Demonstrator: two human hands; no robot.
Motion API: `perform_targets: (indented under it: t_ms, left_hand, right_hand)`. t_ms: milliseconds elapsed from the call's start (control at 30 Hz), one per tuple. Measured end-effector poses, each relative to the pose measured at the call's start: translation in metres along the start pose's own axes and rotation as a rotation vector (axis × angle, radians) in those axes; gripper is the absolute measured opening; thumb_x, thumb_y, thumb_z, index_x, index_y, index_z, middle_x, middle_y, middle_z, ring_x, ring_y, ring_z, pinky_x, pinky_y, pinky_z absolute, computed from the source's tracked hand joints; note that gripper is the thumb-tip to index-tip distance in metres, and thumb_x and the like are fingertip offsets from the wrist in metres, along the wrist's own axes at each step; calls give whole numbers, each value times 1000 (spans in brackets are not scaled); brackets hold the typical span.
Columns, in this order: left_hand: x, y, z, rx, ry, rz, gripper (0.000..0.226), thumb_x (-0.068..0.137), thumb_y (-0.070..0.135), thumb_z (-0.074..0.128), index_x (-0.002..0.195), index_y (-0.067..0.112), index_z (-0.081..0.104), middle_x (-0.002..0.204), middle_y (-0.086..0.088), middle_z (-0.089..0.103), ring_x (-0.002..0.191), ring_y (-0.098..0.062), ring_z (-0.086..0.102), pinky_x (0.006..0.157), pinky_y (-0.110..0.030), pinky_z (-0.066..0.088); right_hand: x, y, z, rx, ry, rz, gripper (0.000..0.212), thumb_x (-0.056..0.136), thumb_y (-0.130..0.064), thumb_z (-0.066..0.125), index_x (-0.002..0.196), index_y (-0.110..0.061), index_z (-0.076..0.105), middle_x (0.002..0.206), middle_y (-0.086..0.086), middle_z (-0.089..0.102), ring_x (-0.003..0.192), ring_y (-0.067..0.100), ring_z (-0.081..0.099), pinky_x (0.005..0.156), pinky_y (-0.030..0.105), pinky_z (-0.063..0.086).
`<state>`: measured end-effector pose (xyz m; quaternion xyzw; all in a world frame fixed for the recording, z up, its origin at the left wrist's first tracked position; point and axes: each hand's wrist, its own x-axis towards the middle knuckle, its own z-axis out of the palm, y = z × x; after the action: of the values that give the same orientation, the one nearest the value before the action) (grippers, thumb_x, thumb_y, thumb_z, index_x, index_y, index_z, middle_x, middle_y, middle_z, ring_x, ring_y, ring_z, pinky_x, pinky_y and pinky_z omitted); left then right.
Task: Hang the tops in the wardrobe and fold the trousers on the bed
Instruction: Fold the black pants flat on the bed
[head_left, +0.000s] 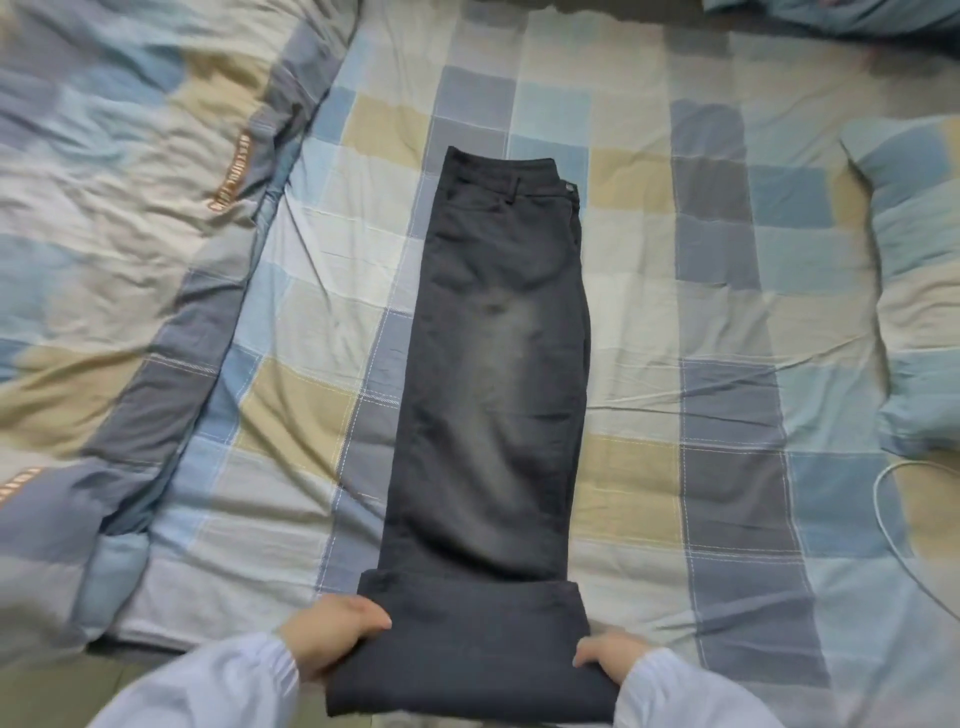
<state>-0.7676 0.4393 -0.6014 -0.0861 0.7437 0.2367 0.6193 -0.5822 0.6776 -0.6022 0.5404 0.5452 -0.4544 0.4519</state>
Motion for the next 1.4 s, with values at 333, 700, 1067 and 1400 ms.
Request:
perform_targets:
  t_ms: [333, 700, 1067, 1400]
  left_hand:
    - [93, 81, -15, -4, 416, 261, 63, 86, 70, 32, 102, 18, 64, 105, -6, 59, 105, -27, 54, 94, -37, 42]
    - [101, 52, 3, 40, 458, 395, 9, 82, 39, 65, 87, 31, 65, 98, 7, 65, 93, -13, 60, 75, -30, 47]
    - [103, 28, 17, -15, 437, 345, 31, 73, 49, 70, 94, 28, 62, 111, 10, 47, 100, -11, 54, 91, -30, 44]
    - [-29, 205, -56, -264, 174, 304, 29, 78, 37, 71, 97, 17, 64, 89, 1, 67, 77, -13, 61, 69, -26, 51]
  right_hand:
    - [69, -69, -42, 809, 296, -320, 58, 93, -59, 30, 116, -12, 58, 59, -4, 56, 56, 10, 44, 55, 24, 38]
    - [93, -58, -6, 528, 551, -421, 40, 77, -27, 74, 110, -15, 53, 117, 2, 50, 107, 18, 53, 100, 34, 42]
    - [97, -48, 17, 517, 542, -347, 40, 84, -39, 64, 111, -10, 61, 118, 4, 48, 107, 20, 51, 96, 29, 38]
    - [-65, -178, -117, 618, 379, -462, 27, 82, -33, 65, 102, -15, 57, 94, 4, 62, 81, 20, 56, 71, 27, 47]
